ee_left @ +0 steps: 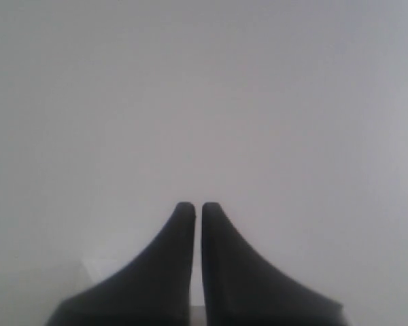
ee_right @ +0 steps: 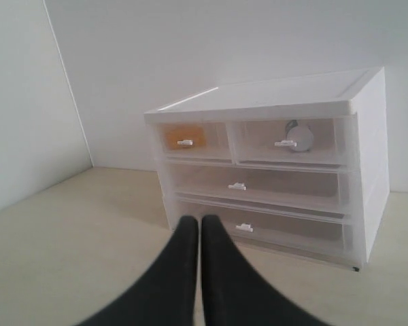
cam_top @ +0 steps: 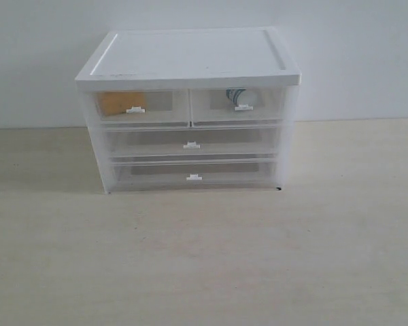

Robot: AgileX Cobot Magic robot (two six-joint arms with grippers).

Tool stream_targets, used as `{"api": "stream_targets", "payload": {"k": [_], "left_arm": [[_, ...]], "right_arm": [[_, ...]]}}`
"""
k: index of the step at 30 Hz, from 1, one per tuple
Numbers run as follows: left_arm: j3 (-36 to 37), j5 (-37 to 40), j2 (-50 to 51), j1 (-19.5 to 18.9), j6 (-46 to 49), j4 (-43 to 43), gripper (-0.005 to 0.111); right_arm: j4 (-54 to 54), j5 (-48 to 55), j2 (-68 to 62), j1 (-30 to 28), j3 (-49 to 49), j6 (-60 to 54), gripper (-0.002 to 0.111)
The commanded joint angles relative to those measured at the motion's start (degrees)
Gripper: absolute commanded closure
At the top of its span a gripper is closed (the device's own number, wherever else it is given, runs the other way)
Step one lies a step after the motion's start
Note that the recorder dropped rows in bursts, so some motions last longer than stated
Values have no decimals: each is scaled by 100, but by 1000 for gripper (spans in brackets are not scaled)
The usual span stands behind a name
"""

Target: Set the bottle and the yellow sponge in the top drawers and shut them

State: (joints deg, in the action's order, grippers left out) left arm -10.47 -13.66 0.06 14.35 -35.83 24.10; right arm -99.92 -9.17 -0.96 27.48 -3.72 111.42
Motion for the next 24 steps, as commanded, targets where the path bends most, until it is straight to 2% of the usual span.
{"api": "stream_targets", "payload": {"k": [1,3,5,9,11,13,18,21,24], "left_arm": [[36,74,-6,-215,620,-1220,103],[36,170,-6,-462,742,-1598,103],[36,291,-6,-791,676,-1615,103],[51,706,-6,-1821,149,-1615,103],[176,661,-6,-2200,-43,-1615,103],[402,400,-6,-2293,-44,-1615,103],[1047,-467,-6,-2225,-44,-1527,103],[1047,88,-6,-2225,47,-1256,103],[1047,447,-6,-2225,742,-1450,103]], "right_arm": [[-3,-18,28,-17,23,-33,108],[-3,-34,28,-17,23,-33,108],[-3,-34,28,-17,23,-33,108],[-3,-47,28,-17,23,-45,108],[-3,-47,28,-17,23,-45,108],[-3,-60,28,-17,23,-35,108],[-3,-60,28,-17,23,-35,108],[-3,-84,28,-17,23,-45,108],[-3,-84,28,-17,23,-45,108]]}}
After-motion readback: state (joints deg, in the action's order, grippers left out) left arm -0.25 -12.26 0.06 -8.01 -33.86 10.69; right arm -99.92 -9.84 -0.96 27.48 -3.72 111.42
